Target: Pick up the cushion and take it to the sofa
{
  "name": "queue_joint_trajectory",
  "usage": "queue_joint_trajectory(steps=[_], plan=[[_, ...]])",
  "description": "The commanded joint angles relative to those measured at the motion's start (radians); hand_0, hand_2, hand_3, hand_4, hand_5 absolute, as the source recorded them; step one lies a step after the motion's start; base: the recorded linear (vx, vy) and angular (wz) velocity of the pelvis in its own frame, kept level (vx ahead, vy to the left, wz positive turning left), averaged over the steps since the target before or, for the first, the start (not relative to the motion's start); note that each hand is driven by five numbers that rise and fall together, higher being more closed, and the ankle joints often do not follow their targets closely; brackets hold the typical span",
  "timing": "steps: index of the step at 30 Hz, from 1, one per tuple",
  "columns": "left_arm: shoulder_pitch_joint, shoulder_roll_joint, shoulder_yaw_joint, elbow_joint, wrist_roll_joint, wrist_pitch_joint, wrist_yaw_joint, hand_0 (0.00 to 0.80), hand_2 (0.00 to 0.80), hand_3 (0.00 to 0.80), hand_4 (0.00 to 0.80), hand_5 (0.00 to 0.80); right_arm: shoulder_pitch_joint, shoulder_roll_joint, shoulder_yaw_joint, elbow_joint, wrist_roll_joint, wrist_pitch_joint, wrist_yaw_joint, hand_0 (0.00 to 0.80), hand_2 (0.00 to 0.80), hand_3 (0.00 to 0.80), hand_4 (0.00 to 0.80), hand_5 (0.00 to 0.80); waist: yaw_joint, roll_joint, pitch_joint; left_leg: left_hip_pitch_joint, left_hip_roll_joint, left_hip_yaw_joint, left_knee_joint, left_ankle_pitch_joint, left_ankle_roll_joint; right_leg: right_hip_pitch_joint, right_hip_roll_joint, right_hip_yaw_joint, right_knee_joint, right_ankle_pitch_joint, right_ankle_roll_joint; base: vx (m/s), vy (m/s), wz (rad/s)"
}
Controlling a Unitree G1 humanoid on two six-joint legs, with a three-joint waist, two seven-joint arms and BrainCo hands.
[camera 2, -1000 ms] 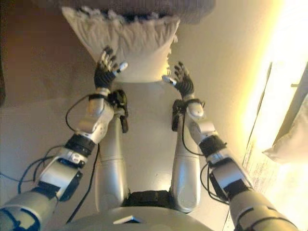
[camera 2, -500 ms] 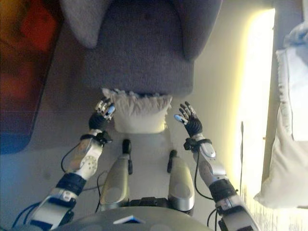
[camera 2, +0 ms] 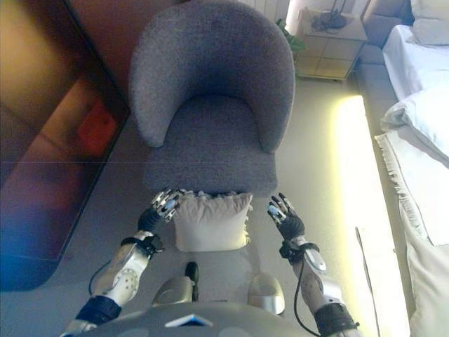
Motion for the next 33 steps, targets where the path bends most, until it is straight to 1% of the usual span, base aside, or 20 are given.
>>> queue_joint_trajectory(steps=[1, 3, 6, 8, 11, 14, 15, 17, 18, 20, 21, 22, 24, 25, 26, 28, 29, 30, 31, 33], plan=[[-0.027, 0.052, 0.037, -0.069, 0.0, -0.015, -0.029, 0.0, 0.0, 0.0, 0.0, 0.0, -0.008, 0.026, -0.015, -0.06, 0.057, -0.051, 0.025, 0.0, 0.0, 0.0, 0.0, 0.0, -0.016, 0.005, 0.022, 0.039, -0.01, 0.025, 0.068, -0.128, 0.092, -0.161, -0.045, 0.071, 0.221, 0.315, 0.045, -0.018, 0.215, -0.02], [-0.017, 0.069, 0.042, -0.074, 0.007, -0.01, -0.025, 0.0, 0.0, 0.0, 0.0, 0.0, -0.001, 0.028, -0.006, -0.05, 0.057, -0.053, 0.029, 0.0, 0.0, 0.0, 0.0, 0.0, -0.015, 0.009, 0.041, 0.044, -0.012, 0.037, 0.098, -0.147, 0.103, -0.228, -0.037, 0.074, 0.307, 0.353, 0.035, 0.052, 0.14, -0.01], [-0.019, 0.083, 0.047, -0.076, 0.001, -0.001, -0.026, 0.0, 0.0, 0.0, 0.0, 0.0, -0.003, 0.026, 0.007, -0.044, 0.047, -0.055, 0.019, 0.0, 0.0, 0.0, 0.0, 0.0, -0.012, -0.012, 0.048, 0.052, -0.026, 0.042, 0.12, -0.165, 0.093, -0.213, -0.06, 0.064, 0.192, 0.383, 0.04, 0.164, -0.05, 0.0], [-0.024, 0.095, 0.051, -0.098, 0.002, 0.022, -0.023, 0.0, 0.0, 0.0, 0.0, 0.0, -0.004, 0.019, 0.008, -0.022, 0.047, -0.059, 0.036, 0.0, 0.0, 0.0, 0.0, 0.0, -0.021, -0.055, 0.05, 0.059, -0.046, 0.037, 0.156, -0.21, 0.071, -0.185, -0.093, 0.098, -0.048, 0.433, 0.062, 0.361, -0.278, -0.06], [-0.039, 0.096, 0.046, -0.086, 0.006, 0.031, -0.019, 0.0, 0.0, 0.0, 0.0, 0.0, 0.001, 0.006, 0.003, 0.001, 0.055, -0.044, 0.071, 0.0, 0.0, 0.0, 0.0, 0.0, -0.039, -0.082, 0.046, 0.076, -0.033, 0.014, 0.184, -0.261, 0.049, -0.152, -0.107, 0.151, -0.278, 0.446, 0.087, 0.402, -0.295, 0.2], [-0.037, 0.091, 0.045, -0.082, 0.013, 0.024, -0.005, 0.0, 0.0, 0.0, 0.0, 0.0, -0.002, -0.014, 0.014, -0.008, 0.029, -0.006, 0.111, 0.0, 0.0, 0.0, 0.0, 0.0, -0.042, -0.095, 0.038, 0.095, 0.015, -0.011, 0.204, -0.289, 0.032, -0.134, -0.079, 0.182, -0.273, 0.425, 0.099, 0.316, -0.258, 0.75], [-0.036, 0.09, 0.044, -0.081, 0.015, 0.025, -0.007, 0.0, 0.0, 0.0, 0.0, 0.0, -0.004, -0.017, 0.016, -0.009, 0.027, -0.002, 0.116, 0.0, 0.0, 0.0, 0.0, 0.0, -0.041, -0.096, 0.035, 0.097, 0.023, -0.016, 0.201, -0.29, 0.03, -0.13, -0.076, 0.181, -0.275, 0.414, 0.101, 0.356, -0.334, 0.42], [-0.023, 0.087, 0.047, -0.076, 0.009, 0.034, 0.018, 0.0, 0.0, 0.0, 0.0, 0.0, -0.009, -0.032, 0.045, -0.033, 0.017, 0.043, 0.123, 0.0, 0.0, 0.0, 0.0, 0.0, -0.041, -0.097, 0.02, 0.119, 0.083, -0.033, 0.188, -0.278, 0.012, -0.125, -0.034, 0.197, -0.215, 0.35, 0.108, 0.364, -0.316, 0.14], [-0.016, 0.081, 0.056, -0.073, -0.005, 0.041, 0.023, 0.0, 0.0, 0.0, 0.0, 0.0, -0.012, -0.036, 0.056, -0.054, 0.004, 0.065, 0.102, 0.0, 0.0, 0.0, 0.0, 0.0, -0.041, -0.095, 0.015, 0.133, 0.113, -0.034, 0.182, -0.242, 0.0, -0.132, -0.017, 0.189, -0.187, 0.326, 0.103, 0.299, -0.211, 0.18], [0.005, 0.075, 0.07, -0.092, -0.027, 0.039, 0.008, 0.0, 0.0, 0.0, 0.0, 0.0, 0.004, -0.06, 0.081, -0.098, -0.011, 0.081, 0.12, 0.0, 0.0, 0.0, 0.0, 0.0, -0.042, -0.088, 0.014, 0.124, 0.158, -0.038, 0.188, -0.154, -0.016, -0.129, 0.015, 0.176, -0.154, 0.277, 0.069, 0.251, -0.149, 0.26], [0.017, 0.07, 0.065, -0.095, -0.021, 0.028, 0.003, 0.0, 0.0, 0.0, 0.0, 0.0, 0.017, -0.07, 0.088, -0.104, -0.026, 0.076, 0.127, 0.0, 0.0, 0.0, 0.0, 0.0, -0.042, -0.089, 0.015, 0.119, 0.169, -0.036, 0.193, -0.139, -0.014, -0.129, 0.022, 0.161, -0.146, 0.264, 0.054, 0.155, -0.091, 0.4], [0.018, 0.07, 0.064, -0.095, -0.021, 0.027, 0.003, 0.0, 0.0, 0.0, 0.0, 0.0, 0.018, -0.071, 0.088, -0.104, -0.029, 0.076, 0.128, 0.0, 0.0, 0.0, 0.0, 0.0, -0.043, -0.089, 0.015, 0.118, 0.17, -0.036, 0.194, -0.138, -0.014, -0.129, 0.023, 0.159, -0.145, 0.263, 0.052, 0.115, -0.105, 0.42], [0.026, 0.066, 0.049, -0.089, -0.023, -0.002, 0.009, 0.0, 0.0, 0.0, 0.0, 0.0, 0.025, -0.088, 0.102, -0.077, -0.066, 0.033, 0.128, 0.0, 0.0, 0.0, 0.0, 0.0, -0.044, -0.083, 0.021, 0.089, 0.194, -0.018, 0.196, -0.098, -0.014, -0.144, 0.039, 0.123, -0.129, 0.241, 0.024, 0.041, -0.124, 0.44], [0.023, 0.063, 0.041, -0.09, -0.021, -0.007, 0.016, 0.0, 0.0, 0.0, 0.0, 0.0, 0.021, -0.094, 0.105, -0.072, -0.073, 0.021, 0.123, 0.0, 0.0, 0.0, 0.0, 0.0, -0.043, -0.079, 0.027, 0.074, 0.199, -0.003, 0.199, -0.087, -0.017, -0.144, 0.042, 0.101, -0.127, 0.234, 0.016, -0.014, -0.121, 0.53], [0.017, 0.061, 0.032, -0.085, -0.025, -0.013, 0.007, 0.0, 0.0, 0.0, 0.0, 0.0, 0.018, -0.098, 0.107, -0.068, -0.066, 0.011, 0.115, 0.0, 0.0, 0.0, 0.0, 0.0, -0.046, -0.071, 0.034, 0.055, 0.207, 0.027, 0.199, -0.081, -0.023, -0.144, 0.044, 0.074, -0.123, 0.222, 0.008, -0.031, -0.085, 0.49], [0.004, 0.059, 0.018, -0.072, -0.018, -0.02, 0.002, 0.0, 0.0, 0.0, 0.0, 0.0, 0.01, -0.102, 0.107, -0.052, -0.079, -0.014, 0.095, 0.0, 0.0, 0.0, 0.0, 0.0, -0.049, -0.055, 0.046, 0.017, 0.205, 0.06, 0.186, -0.071, -0.032, -0.155, 0.045, 0.04, -0.115, 0.21, 0.002, -0.11, -0.018, 0.73], [-0.021, 0.061, 0.004, -0.061, -0.012, -0.032, 0.002, 0.0, 0.0, 0.0, 0.0, 0.0, -0.016, -0.106, 0.111, -0.04, -0.077, -0.044, 0.081, 0.0, 0.0, 0.0, 0.0, 0.0, -0.053, -0.04, 0.069, -0.015, 0.205, 0.097, 0.164, -0.054, -0.039, -0.172, 0.041, 0.016, -0.105, 0.207, 0.004, -0.212, 0.032, 0.83], [-0.044, 0.063, -0.006, -0.049, -0.007, -0.043, 0.004, 0.0, 0.0, 0.0, 0.0, 0.0, -0.034, -0.108, 0.116, -0.035, -0.069, -0.06, 0.078, 0.0, 0.0, 0.0, 0.0, 0.0, -0.058, -0.031, 0.086, -0.036, 0.212, 0.119, 0.156, -0.038, -0.048, -0.185, 0.037, 0.0, -0.098, 0.204, 0.003, -0.306, 0.064, 0.67], [-0.084, 0.064, -0.021, -0.029, 0.006, -0.064, 0.017, 0.0, 0.0, 0.0, 0.0, 0.0, -0.065, -0.112, 0.12, -0.028, -0.056, -0.081, 0.07, 0.0, 0.0, 0.0, 0.0, 0.0, -0.064, -0.02, 0.111, -0.064, 0.217, 0.123, 0.146, -0.028, -0.055, -0.214, 0.028, -0.011, -0.081, 0.201, 0.001, -0.296, 0.094, 0.79], [-0.136, 0.066, -0.041, -0.01, 0.02, -0.091, 0.059, 0.0, 0.0, 0.0, 0.0, 0.0, -0.122, -0.107, 0.132, -0.007, -0.059, -0.097, 0.043, 0.0, 0.0, 0.0, 0.0, 0.0, -0.06, -0.015, 0.141, -0.105, 0.189, 0.083, 0.131, -0.044, -0.049, -0.27, 0.012, 0.004, -0.047, 0.206, 0.008, -0.273, 0.139, 0.78]])
